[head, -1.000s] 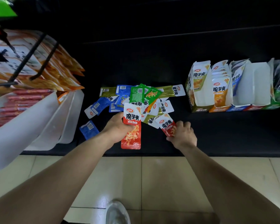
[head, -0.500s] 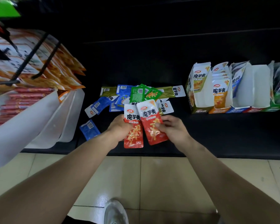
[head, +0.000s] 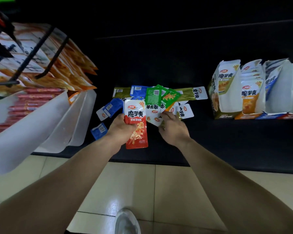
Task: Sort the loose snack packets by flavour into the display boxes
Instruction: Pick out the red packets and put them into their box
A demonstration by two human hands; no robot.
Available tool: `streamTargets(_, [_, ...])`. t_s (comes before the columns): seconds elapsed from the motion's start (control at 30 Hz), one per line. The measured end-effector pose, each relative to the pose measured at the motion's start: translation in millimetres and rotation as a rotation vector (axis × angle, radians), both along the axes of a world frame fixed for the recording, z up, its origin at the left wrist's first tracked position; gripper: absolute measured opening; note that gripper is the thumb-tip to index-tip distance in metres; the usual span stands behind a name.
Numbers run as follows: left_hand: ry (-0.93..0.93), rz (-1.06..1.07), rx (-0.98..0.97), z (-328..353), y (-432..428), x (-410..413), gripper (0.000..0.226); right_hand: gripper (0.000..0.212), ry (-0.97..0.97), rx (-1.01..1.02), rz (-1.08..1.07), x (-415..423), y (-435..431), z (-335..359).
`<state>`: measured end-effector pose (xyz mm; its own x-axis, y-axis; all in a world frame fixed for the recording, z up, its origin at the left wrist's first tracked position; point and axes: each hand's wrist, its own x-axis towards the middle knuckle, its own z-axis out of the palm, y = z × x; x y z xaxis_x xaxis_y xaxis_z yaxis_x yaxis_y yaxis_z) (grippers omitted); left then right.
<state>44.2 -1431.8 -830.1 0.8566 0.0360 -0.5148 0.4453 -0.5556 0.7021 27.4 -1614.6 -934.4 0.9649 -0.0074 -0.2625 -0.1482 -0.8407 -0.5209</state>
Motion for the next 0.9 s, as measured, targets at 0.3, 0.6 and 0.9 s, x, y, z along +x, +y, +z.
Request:
streamTargets(0.3, [0.020, -0.009, 0.015, -10, 5, 5, 0.023, 0.068, 0.014, -0.227, 0.160, 4, 12, -20])
streamTargets(0.6, [0.016, -0.010, 0.001, -7, 6, 9, 0.026, 0.080, 0.042, -0.365, 0.228, -1, 1, -29])
streamTargets(0.9, [0.003, -0.075, 0.021, -2, 2, 7, 0.022, 0.063, 0.030, -0.362, 0.123, -59, -25, -29])
